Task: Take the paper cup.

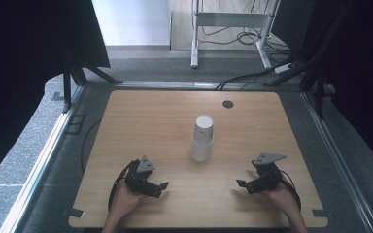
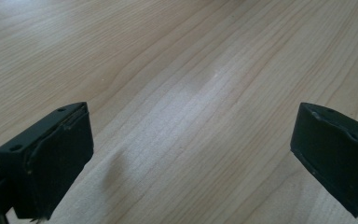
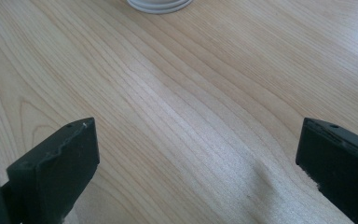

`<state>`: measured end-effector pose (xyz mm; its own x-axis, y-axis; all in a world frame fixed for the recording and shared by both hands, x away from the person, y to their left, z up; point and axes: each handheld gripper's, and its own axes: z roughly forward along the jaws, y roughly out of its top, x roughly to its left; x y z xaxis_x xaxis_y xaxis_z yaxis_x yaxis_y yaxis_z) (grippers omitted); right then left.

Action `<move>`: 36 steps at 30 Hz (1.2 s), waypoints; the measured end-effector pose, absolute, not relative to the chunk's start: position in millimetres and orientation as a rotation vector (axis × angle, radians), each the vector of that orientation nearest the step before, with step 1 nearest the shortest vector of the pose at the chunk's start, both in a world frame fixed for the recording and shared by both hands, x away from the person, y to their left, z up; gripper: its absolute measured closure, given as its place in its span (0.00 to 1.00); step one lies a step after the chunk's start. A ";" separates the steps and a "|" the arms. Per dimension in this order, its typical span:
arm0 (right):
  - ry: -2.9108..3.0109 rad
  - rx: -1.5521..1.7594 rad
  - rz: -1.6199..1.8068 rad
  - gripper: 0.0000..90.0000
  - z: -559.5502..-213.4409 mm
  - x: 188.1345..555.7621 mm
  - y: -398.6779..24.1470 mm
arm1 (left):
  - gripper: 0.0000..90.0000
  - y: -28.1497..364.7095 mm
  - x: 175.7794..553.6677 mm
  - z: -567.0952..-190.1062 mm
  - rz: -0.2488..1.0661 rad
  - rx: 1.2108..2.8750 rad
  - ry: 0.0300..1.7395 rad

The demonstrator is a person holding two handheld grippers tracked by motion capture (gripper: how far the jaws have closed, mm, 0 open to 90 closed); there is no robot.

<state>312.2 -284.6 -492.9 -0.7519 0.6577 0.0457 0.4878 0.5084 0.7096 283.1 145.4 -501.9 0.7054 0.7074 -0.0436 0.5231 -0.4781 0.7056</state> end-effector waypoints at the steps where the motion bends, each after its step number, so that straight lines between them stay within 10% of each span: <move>1: 2.522 0.975 1.077 0.00 -492.9 312.2 -284.6 | 0.00 145.4 283.1 -501.9 0.329 2.191 0.933; 36: 2.503 0.927 1.168 0.00 -480.9 306.4 -287.4 | 0.00 145.9 284.5 -494.1 0.356 2.183 0.924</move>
